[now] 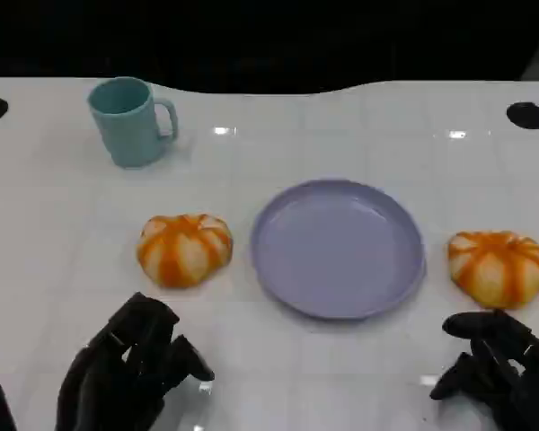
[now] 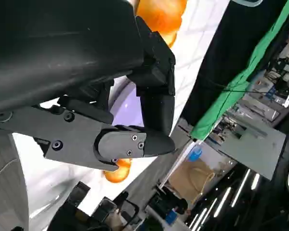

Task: Grasp the bread from the table and place it into the plate.

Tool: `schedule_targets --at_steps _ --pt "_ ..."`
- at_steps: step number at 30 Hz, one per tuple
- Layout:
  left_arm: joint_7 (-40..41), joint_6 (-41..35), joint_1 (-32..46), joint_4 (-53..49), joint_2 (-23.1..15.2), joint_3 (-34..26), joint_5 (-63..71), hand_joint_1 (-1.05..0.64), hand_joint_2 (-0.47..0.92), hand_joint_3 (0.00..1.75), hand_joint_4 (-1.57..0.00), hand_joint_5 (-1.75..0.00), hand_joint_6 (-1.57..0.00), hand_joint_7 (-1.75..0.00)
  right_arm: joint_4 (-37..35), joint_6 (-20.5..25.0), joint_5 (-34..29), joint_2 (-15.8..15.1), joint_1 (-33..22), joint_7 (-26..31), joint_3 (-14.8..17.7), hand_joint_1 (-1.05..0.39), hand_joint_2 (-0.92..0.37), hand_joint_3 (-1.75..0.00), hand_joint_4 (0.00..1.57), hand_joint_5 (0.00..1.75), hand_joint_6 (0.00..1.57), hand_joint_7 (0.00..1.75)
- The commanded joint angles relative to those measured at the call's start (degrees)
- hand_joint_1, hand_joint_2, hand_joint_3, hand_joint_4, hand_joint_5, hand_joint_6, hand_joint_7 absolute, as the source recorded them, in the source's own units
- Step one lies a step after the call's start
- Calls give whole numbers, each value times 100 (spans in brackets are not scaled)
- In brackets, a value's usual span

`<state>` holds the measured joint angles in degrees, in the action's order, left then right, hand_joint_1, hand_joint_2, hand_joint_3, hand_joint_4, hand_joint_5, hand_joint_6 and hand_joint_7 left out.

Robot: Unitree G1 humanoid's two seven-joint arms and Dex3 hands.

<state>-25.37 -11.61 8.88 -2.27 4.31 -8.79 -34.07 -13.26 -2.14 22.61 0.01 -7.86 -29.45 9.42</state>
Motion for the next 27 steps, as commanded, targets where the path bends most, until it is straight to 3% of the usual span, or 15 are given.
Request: schedule_targets --at_steps 1,22,27 --pt "2 42 41 17 -47 -45 17 -52 92 34 -65 -175 -48 -156 71 -7 13 -90 -27 29 24 -69 -92 -23 67 148 68 108" --pt "-26 129 52 32 -35 -42 41 -51 92 35 -65 -175 -50 -156 178 96 49 -73 -67 119 -10 -70 -92 -23 67 149 69 111" --pt "-217 798 40 -116 -150 82 516 -52 92 35 -64 -175 -48 -155 160 50 14 -79 -63 116 -31 -70 -92 -23 67 149 68 110"
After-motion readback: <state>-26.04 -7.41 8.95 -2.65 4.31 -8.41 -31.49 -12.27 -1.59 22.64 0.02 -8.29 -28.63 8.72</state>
